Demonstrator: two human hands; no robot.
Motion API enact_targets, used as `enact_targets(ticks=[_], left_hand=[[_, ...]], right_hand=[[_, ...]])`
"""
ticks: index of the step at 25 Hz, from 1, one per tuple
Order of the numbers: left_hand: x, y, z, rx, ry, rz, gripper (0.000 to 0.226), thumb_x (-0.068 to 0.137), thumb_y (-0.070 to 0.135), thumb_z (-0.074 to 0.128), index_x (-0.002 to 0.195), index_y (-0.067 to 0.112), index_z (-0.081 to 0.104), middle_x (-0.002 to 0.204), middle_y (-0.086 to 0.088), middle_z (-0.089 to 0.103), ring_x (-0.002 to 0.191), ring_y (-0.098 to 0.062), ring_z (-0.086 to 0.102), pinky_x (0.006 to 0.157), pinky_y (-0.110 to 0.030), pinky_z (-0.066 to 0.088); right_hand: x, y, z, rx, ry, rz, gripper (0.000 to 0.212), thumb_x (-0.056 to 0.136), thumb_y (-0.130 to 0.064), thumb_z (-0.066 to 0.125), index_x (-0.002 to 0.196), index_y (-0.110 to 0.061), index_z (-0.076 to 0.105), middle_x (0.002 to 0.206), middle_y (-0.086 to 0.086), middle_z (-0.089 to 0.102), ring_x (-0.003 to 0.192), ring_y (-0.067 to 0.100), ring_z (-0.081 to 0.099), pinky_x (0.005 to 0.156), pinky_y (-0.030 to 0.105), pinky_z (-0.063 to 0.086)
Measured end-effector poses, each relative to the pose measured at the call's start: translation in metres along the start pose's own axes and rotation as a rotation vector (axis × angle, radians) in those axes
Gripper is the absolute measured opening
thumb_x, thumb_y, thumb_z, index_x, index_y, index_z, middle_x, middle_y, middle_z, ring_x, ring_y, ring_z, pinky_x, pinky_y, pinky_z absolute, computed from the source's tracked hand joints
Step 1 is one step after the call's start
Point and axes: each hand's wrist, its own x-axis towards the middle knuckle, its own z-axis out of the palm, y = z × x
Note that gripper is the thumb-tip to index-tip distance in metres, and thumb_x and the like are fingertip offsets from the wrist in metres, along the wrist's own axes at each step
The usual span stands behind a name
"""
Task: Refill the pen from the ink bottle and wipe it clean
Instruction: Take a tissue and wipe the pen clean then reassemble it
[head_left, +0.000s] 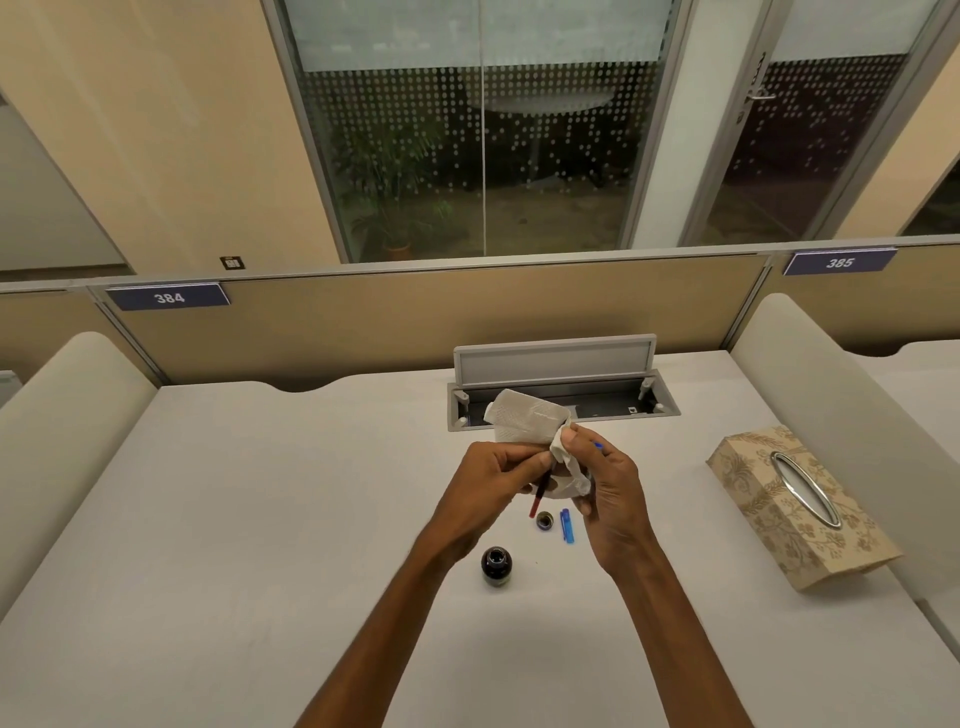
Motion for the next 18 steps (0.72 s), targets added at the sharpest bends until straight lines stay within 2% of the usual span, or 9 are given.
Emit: enact_targets(ticks=[2,4,6,8,11,13,15,16,18], left_hand=[[0.001,-0.002,0.002,-0.02,0.054,-0.001,0.033,0.091,0.026,0.064,0.118,0.008,0.07,0.109,-0.011,0.074,0.094,-0.022,0.073,0.092,-0.031,0.057],[0.001,-0.005,0.003,-0.016,0.109,0.014,0.032,0.088,0.026,0.069,0.114,0.009,0.072,0.106,-0.007,0.075,0.093,-0.021,0.073,0.091,-0.03,0.058],[0.0,-0.005,0.004,0.017,0.167,0.057,0.026,0.085,0.026,0.073,0.107,0.012,0.075,0.098,0.0,0.075,0.088,-0.014,0.073,0.086,-0.025,0.059],[-0.001,-0.006,0.006,0.088,0.247,0.102,0.024,0.081,0.028,0.076,0.101,0.013,0.075,0.092,0.003,0.075,0.082,-0.011,0.073,0.082,-0.021,0.06],[-0.002,-0.01,0.009,0.113,0.337,0.121,0.027,0.078,0.029,0.08,0.097,0.009,0.074,0.091,-0.003,0.077,0.08,-0.016,0.073,0.078,-0.022,0.06],[-0.004,-0.015,0.009,0.095,0.344,0.099,0.028,0.078,0.028,0.081,0.097,0.009,0.073,0.09,-0.005,0.077,0.08,-0.018,0.073,0.079,-0.025,0.06],[-0.007,-0.018,0.007,0.061,0.352,0.065,0.028,0.077,0.029,0.082,0.096,0.01,0.073,0.089,-0.003,0.076,0.08,-0.017,0.072,0.078,-0.024,0.06],[-0.008,-0.019,0.005,0.026,0.365,0.048,0.026,0.077,0.029,0.082,0.095,0.012,0.073,0.087,-0.002,0.076,0.079,-0.016,0.072,0.077,-0.022,0.06],[-0.01,-0.019,0.003,-0.045,0.38,0.038,0.023,0.078,0.028,0.081,0.094,0.014,0.074,0.086,0.003,0.076,0.08,-0.011,0.072,0.074,-0.019,0.059]], right_hand=[[-0.001,0.0,0.001,0.018,-0.001,0.012,0.036,0.069,-0.055,0.073,0.093,-0.028,0.075,0.092,0.01,0.073,0.079,0.043,0.053,0.065,0.038,0.053],[0.0,0.003,0.002,0.053,-0.024,0.027,0.026,0.078,-0.044,0.071,0.095,-0.026,0.075,0.096,0.006,0.075,0.082,0.035,0.066,0.075,0.047,0.058],[0.0,0.004,0.003,0.079,-0.021,0.042,0.024,0.078,-0.038,0.068,0.096,-0.024,0.074,0.096,0.007,0.076,0.08,0.029,0.07,0.075,0.043,0.06],[-0.001,0.004,0.006,0.053,0.015,0.06,0.028,0.075,-0.042,0.07,0.092,-0.021,0.074,0.088,0.01,0.073,0.064,0.027,0.06,0.057,0.031,0.054],[-0.001,0.005,0.011,0.015,0.074,0.061,0.037,0.067,-0.049,0.073,0.087,-0.018,0.073,0.076,0.012,0.067,0.045,0.013,0.043,0.045,0.021,0.041],[-0.002,0.004,0.011,0.043,0.076,0.034,0.034,0.066,-0.05,0.074,0.085,-0.021,0.075,0.079,0.012,0.066,0.04,0.009,0.041,0.04,0.019,0.038],[-0.001,0.0,0.006,0.109,0.082,0.005,0.024,0.073,-0.045,0.071,0.09,-0.029,0.074,0.095,0.007,0.072,0.052,0.017,0.059,0.046,0.024,0.048],[0.001,0.0,0.003,0.125,0.112,0.002,0.022,0.077,-0.042,0.069,0.097,-0.031,0.072,0.103,0.003,0.073,0.071,0.021,0.07,0.055,0.029,0.056],[0.003,-0.001,-0.002,0.093,0.19,0.005,0.015,0.086,-0.036,0.066,0.101,-0.034,0.067,0.109,-0.005,0.071,0.098,0.025,0.07,0.059,0.028,0.059]])
